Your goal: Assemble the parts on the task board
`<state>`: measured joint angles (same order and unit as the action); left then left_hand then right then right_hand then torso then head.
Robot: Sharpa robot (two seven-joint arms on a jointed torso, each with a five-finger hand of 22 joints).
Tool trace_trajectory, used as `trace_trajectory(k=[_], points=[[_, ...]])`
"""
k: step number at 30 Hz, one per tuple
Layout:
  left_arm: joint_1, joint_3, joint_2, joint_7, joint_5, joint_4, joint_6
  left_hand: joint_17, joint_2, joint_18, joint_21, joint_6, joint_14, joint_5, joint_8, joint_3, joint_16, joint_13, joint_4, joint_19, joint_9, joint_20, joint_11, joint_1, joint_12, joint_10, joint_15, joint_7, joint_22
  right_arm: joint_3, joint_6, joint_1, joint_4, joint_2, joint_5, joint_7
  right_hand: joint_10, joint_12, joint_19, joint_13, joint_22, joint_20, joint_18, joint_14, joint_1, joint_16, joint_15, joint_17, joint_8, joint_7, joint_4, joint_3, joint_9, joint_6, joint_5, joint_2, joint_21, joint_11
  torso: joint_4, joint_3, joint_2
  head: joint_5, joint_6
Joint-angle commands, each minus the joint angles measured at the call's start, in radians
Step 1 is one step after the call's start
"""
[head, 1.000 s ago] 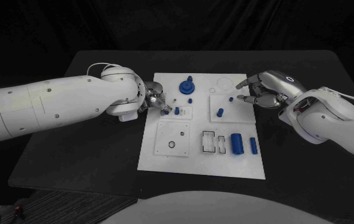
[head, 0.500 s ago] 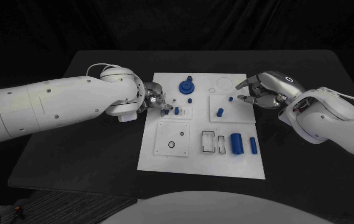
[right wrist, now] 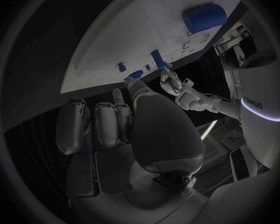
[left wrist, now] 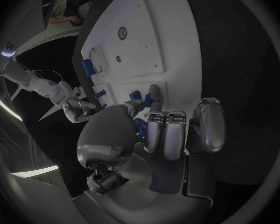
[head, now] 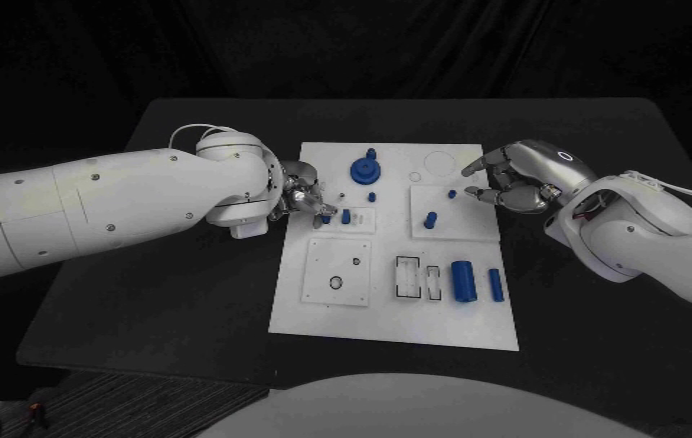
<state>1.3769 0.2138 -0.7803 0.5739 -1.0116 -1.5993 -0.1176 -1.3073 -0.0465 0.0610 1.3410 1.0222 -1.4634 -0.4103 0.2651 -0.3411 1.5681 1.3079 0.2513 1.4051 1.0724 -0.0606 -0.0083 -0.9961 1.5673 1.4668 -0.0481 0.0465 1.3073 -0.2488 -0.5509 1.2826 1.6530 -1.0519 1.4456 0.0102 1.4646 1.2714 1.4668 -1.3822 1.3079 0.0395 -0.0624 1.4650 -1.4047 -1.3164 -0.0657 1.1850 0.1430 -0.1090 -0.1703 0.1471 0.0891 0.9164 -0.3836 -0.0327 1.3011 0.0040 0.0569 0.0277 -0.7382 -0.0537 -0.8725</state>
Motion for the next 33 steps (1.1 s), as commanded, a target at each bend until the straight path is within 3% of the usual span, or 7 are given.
trace_trajectory(k=[1, 14, 23, 25, 28, 32, 33], points=[[-0.003, 0.001, -0.001, -0.011, 0.005, -0.002, -0.016, -0.263, 0.000, 0.000, -0.004, 0.004, -0.107, -0.006, -0.004, -0.002, 0.003, 0.263, -0.003, -0.002, 0.002, 0.002, -0.007, -0.008, 0.004, 0.104, -0.007, -0.001, 0.183, 0.000, 0.007, -0.003, 0.000, 0.000, 0.005, -0.020, 0.009, -0.001, 0.021, 0.148, 0.191, 0.007, 0.007, 0.045, -0.009, -0.006, 0.005, -0.002, -0.005, 0.003, -0.001, 0.005, -0.001, 0.007, -0.005, 0.000, 0.004, 0.006, 0.0004, 0.0000, 0.000, -0.001, 0.000], [-0.003, 0.001, -0.010, -0.007, 0.005, -0.007, -0.017, -0.263, 0.002, 0.001, -0.007, 0.005, -0.107, -0.025, -0.002, -0.003, 0.003, 0.263, -0.003, -0.004, 0.004, 0.003, -0.008, -0.012, 0.004, 0.104, -0.008, -0.001, 0.182, 0.000, 0.010, -0.003, 0.000, 0.000, 0.005, -0.022, 0.008, -0.002, 0.020, 0.149, 0.190, 0.007, 0.007, 0.044, -0.013, -0.006, 0.005, -0.002, -0.006, 0.003, 0.002, 0.011, -0.002, 0.008, -0.011, 0.001, 0.004, 0.006, 0.0002, 0.0000, 0.000, -0.001, 0.000], [-0.003, 0.001, -0.008, -0.007, 0.005, -0.004, -0.015, -0.263, -0.006, 0.000, -0.008, 0.008, -0.107, 0.120, -0.006, 0.030, 0.003, 0.263, 0.033, -0.004, 0.002, 0.002, -0.006, 0.006, 0.004, 0.104, -0.006, 0.001, 0.182, 0.000, 0.011, -0.004, 0.000, 0.000, 0.005, -0.022, 0.008, -0.002, 0.020, 0.149, 0.190, 0.007, 0.007, 0.044, -0.014, -0.006, 0.005, -0.002, -0.006, 0.003, 0.003, 0.013, -0.002, 0.008, -0.012, 0.001, 0.004, 0.006, -0.0004, 0.0000, 0.000, -0.003, 0.000], [-0.003, 0.001, -0.008, -0.008, 0.005, -0.004, -0.015, -0.263, -0.012, 0.000, -0.008, 0.011, -0.107, 0.202, -0.010, 0.067, 0.003, 0.263, 0.040, -0.003, -0.002, 0.001, -0.004, 0.043, 0.003, 0.104, -0.004, 0.003, 0.182, 0.000, 0.011, -0.004, 0.001, 0.000, 0.005, -0.022, 0.008, -0.002, 0.020, 0.149, 0.190, 0.007, 0.007, 0.044, -0.014, -0.006, 0.005, -0.002, -0.006, 0.003, 0.003, 0.013, -0.002, 0.008, -0.012, 0.001, 0.004, 0.006, -0.0004, 0.0002, 0.000, -0.003, 0.000], [-0.003, 0.001, -0.008, -0.010, 0.005, -0.002, -0.013, -0.263, -0.021, 0.000, -0.009, 0.013, -0.107, 0.238, -0.014, 0.109, 0.003, 0.262, 0.041, -0.003, -0.006, -0.001, -0.002, 0.089, 0.002, 0.103, -0.003, 0.004, 0.182, 0.000, 0.011, -0.004, 0.000, 0.000, 0.005, -0.021, 0.008, -0.002, 0.020, 0.148, 0.191, 0.007, 0.007, 0.044, -0.014, -0.006, 0.005, -0.002, -0.006, 0.003, 0.004, 0.013, -0.002, 0.009, -0.013, 0.001, 0.005, 0.006, -0.0005, 0.0001, 0.001, -0.002, 0.000], [-0.003, 0.001, -0.009, -0.016, 0.005, -0.001, -0.004, -0.263, -0.053, 0.001, -0.011, 0.013, -0.107, 0.286, -0.022, 0.165, 0.003, 0.261, 0.043, -0.004, -0.012, -0.002, 0.000, 0.165, 0.001, 0.102, -0.001, 0.008, 0.182, 0.000, 0.012, -0.004, 0.000, -0.001, 0.005, -0.019, 0.008, -0.002, 0.020, 0.149, 0.190, 0.007, 0.007, 0.044, -0.013, -0.006, 0.005, -0.002, -0.006, 0.003, 0.004, 0.014, -0.003, 0.009, -0.014, 0.000, 0.004, 0.006, -0.0009, -0.0001, 0.000, -0.001, 0.000], [-0.003, 0.001, -0.010, -0.018, 0.005, -0.001, -0.001, -0.263, -0.076, 0.001, -0.012, 0.013, -0.107, 0.289, -0.025, 0.186, 0.003, 0.261, 0.043, -0.005, -0.014, -0.004, 0.001, 0.198, 0.001, 0.101, 0.000, 0.009, 0.181, 0.000, 0.013, -0.004, 0.000, -0.001, 0.005, -0.019, 0.008, -0.002, 0.020, 0.149, 0.190, 0.007, 0.007, 0.044, -0.013, -0.006, 0.005, -0.002, -0.006, 0.003, 0.004, 0.014, -0.003, 0.009, -0.014, 0.000, 0.004, 0.006, -0.0010, -0.0002, 0.000, -0.001, 0.000]])
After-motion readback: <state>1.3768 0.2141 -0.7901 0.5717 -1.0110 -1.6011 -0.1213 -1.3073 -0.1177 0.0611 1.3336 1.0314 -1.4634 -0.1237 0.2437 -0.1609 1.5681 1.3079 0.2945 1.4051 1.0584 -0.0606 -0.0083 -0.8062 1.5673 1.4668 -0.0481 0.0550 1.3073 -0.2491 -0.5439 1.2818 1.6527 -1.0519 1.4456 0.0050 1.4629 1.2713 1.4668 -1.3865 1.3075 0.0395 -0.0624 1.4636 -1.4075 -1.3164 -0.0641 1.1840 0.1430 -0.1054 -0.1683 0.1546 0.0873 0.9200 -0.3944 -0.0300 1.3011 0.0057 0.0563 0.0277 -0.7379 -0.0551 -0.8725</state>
